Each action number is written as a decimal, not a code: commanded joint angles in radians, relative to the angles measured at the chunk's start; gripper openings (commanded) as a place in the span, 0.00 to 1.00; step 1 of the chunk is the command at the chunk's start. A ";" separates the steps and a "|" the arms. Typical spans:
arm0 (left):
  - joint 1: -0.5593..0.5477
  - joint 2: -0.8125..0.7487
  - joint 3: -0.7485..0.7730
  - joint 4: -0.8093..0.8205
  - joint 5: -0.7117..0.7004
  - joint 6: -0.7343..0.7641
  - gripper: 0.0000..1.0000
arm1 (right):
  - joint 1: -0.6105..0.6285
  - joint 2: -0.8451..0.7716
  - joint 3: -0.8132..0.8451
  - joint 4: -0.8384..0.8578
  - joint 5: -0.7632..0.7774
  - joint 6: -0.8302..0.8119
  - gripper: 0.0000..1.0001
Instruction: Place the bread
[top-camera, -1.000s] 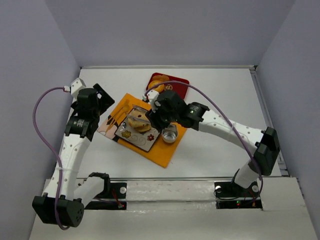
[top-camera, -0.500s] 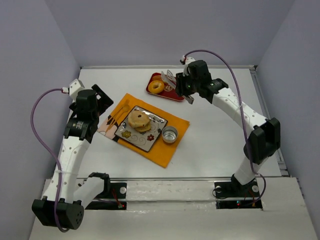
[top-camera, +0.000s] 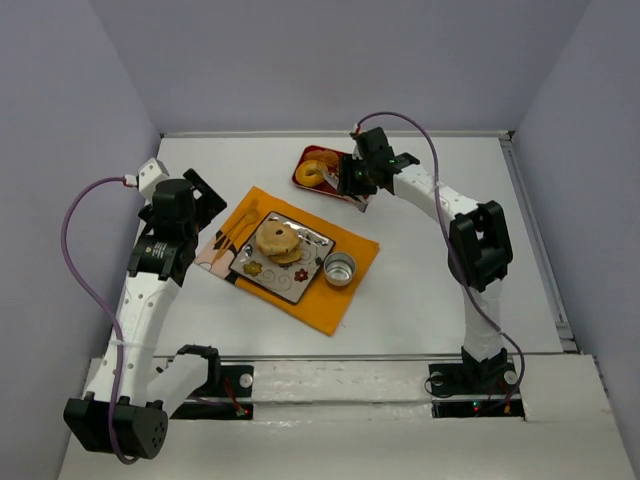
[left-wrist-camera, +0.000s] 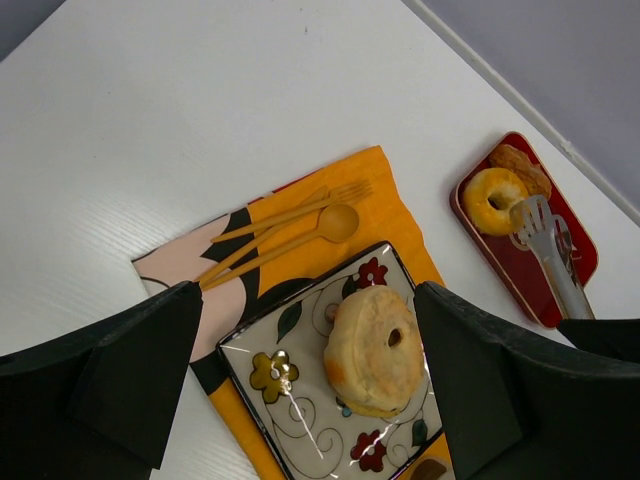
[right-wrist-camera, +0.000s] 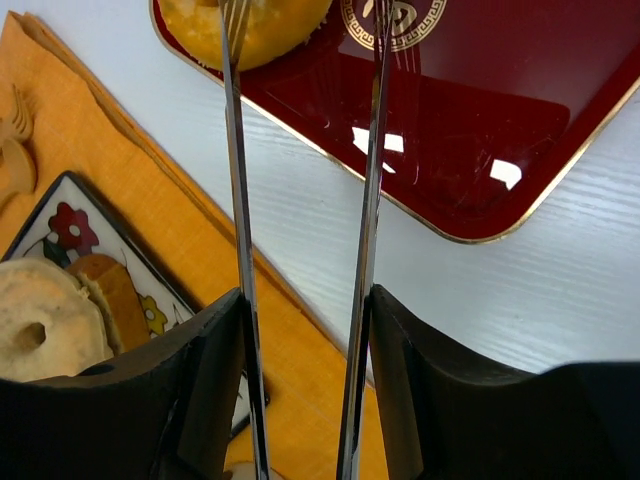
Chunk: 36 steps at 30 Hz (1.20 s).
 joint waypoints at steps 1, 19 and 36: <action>0.003 0.003 -0.016 0.012 -0.007 0.014 0.99 | -0.005 0.033 0.080 0.034 -0.042 0.069 0.56; 0.003 0.026 -0.021 0.022 0.022 0.020 0.99 | -0.005 0.078 0.115 0.060 -0.087 0.181 0.52; 0.003 0.019 -0.018 0.019 0.019 0.020 0.99 | -0.005 -0.127 0.065 0.107 0.031 0.117 0.07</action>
